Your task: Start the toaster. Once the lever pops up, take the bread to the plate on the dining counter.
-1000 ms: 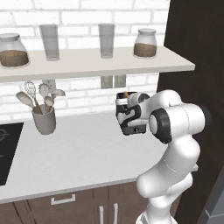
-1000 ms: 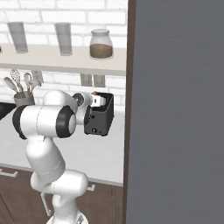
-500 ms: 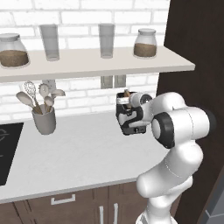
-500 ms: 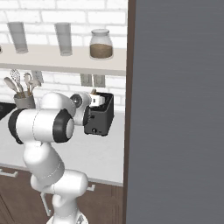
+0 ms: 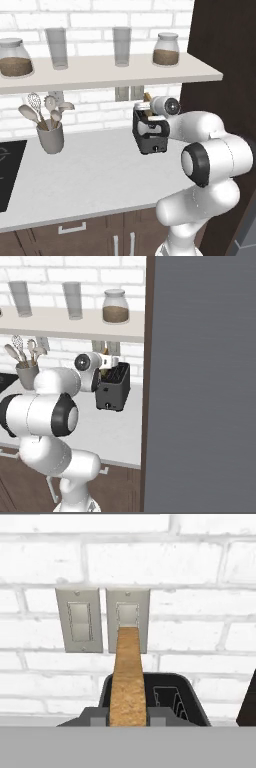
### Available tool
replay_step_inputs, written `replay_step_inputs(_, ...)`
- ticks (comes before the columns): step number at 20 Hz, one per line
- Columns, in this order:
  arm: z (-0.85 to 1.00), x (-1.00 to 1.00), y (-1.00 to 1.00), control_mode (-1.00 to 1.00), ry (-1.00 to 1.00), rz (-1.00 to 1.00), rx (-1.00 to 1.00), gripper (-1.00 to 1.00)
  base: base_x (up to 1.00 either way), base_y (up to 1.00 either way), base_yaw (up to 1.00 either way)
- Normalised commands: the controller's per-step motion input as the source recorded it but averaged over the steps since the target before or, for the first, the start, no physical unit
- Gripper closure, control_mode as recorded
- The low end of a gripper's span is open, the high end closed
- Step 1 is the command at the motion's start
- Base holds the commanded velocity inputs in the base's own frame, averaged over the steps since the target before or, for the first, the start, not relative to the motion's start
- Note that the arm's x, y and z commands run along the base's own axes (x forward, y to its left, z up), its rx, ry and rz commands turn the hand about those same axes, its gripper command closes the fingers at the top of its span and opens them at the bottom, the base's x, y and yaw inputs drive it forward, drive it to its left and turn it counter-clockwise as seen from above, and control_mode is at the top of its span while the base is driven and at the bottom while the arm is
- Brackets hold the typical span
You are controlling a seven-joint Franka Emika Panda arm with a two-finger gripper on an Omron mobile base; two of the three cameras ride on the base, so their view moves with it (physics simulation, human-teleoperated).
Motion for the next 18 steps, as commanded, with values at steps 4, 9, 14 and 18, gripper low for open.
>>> replay_step_inputs(4, 0.05, -0.8, 0.0, -1.0, -0.04, 0.0, 0.0, 1.0, 0.0, 0.0, 0.0)
replay_step_inputs(9, 0.17, -0.92, 0.0, -1.0, -0.07, 0.0, 0.0, 1.0, 0.0, 0.0, 0.0)
replay_step_inputs(14, 0.3, -0.82, 0.0, -1.0, -0.01, 0.0, 0.0, 1.0, 0.0, 0.0, 0.0)
replay_step_inputs(18, 0.46, -0.69, 0.0, -1.0, 0.09, 0.0, 0.0, 1.0, 0.0, 0.0, 0.0)
